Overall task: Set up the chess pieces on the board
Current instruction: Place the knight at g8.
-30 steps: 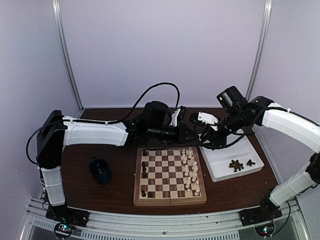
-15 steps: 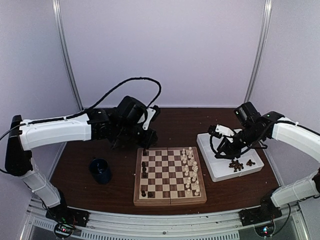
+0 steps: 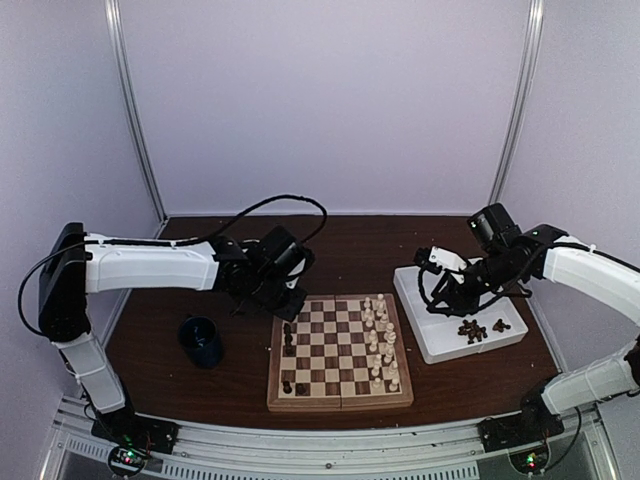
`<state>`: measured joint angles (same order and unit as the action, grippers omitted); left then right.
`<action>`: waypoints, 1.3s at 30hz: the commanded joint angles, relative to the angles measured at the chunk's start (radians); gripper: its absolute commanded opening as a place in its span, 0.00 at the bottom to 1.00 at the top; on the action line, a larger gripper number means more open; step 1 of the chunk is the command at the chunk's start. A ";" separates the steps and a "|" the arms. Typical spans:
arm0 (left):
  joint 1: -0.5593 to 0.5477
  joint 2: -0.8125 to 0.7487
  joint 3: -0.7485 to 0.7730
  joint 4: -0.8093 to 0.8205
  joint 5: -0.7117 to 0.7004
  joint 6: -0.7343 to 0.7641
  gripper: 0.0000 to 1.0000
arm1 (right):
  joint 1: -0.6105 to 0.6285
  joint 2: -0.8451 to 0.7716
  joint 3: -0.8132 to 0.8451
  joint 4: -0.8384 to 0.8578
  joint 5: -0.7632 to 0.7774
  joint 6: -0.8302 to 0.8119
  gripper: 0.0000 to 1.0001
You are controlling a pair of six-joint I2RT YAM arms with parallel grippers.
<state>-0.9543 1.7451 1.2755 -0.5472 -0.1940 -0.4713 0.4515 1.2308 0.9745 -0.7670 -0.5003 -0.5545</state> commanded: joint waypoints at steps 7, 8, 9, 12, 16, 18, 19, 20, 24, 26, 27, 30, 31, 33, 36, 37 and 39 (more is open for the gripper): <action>0.026 0.030 -0.063 0.115 -0.016 -0.061 0.00 | -0.005 0.004 -0.014 0.019 0.009 -0.018 0.43; 0.028 0.031 -0.066 0.124 -0.019 -0.064 0.00 | -0.005 0.004 -0.014 0.018 0.010 -0.018 0.43; 0.028 0.032 -0.068 0.130 -0.020 -0.067 0.00 | -0.005 0.004 -0.015 0.019 0.010 -0.018 0.43; 0.031 0.037 -0.075 0.149 -0.024 -0.074 0.00 | -0.005 0.005 -0.017 0.018 0.010 -0.019 0.44; 0.037 0.039 -0.094 0.181 -0.037 -0.083 0.00 | -0.005 0.009 -0.017 0.020 0.010 -0.019 0.44; 0.041 0.044 -0.100 0.192 -0.040 -0.088 0.00 | -0.005 0.009 -0.017 0.021 0.009 -0.019 0.44; 0.043 0.047 -0.101 0.195 -0.042 -0.090 0.00 | -0.005 0.009 -0.019 0.021 0.009 -0.019 0.44; 0.044 0.050 -0.101 0.199 -0.043 -0.091 0.00 | -0.005 0.009 -0.019 0.021 0.009 -0.020 0.44; 0.047 0.058 -0.107 0.218 -0.047 -0.094 0.00 | -0.005 0.012 -0.020 0.020 0.009 -0.021 0.44; 0.048 0.063 -0.106 0.223 -0.048 -0.096 0.00 | -0.005 0.013 -0.019 0.020 0.009 -0.021 0.44; 0.048 0.066 -0.106 0.225 -0.049 -0.097 0.00 | -0.005 0.013 -0.019 0.020 0.009 -0.021 0.44; 0.048 0.073 -0.105 0.227 -0.055 -0.103 0.00 | -0.005 0.014 -0.020 0.021 0.009 -0.022 0.44; 0.049 0.075 -0.106 0.229 -0.056 -0.104 0.00 | -0.005 0.013 -0.021 0.021 0.009 -0.022 0.44; 0.049 0.079 -0.107 0.233 -0.056 -0.106 0.00 | -0.005 0.015 -0.021 0.022 0.009 -0.023 0.44; 0.051 0.090 -0.102 0.231 -0.056 -0.108 0.01 | -0.005 0.022 -0.020 0.016 0.005 -0.028 0.44; 0.052 0.092 -0.101 0.233 -0.056 -0.109 0.00 | -0.005 0.024 -0.020 0.017 0.005 -0.028 0.44; 0.052 0.095 -0.102 0.237 -0.057 -0.110 0.00 | -0.005 0.024 -0.020 0.016 0.002 -0.028 0.44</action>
<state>-0.9131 1.8206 1.1778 -0.3557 -0.2321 -0.5678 0.4515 1.2480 0.9634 -0.7635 -0.4992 -0.5758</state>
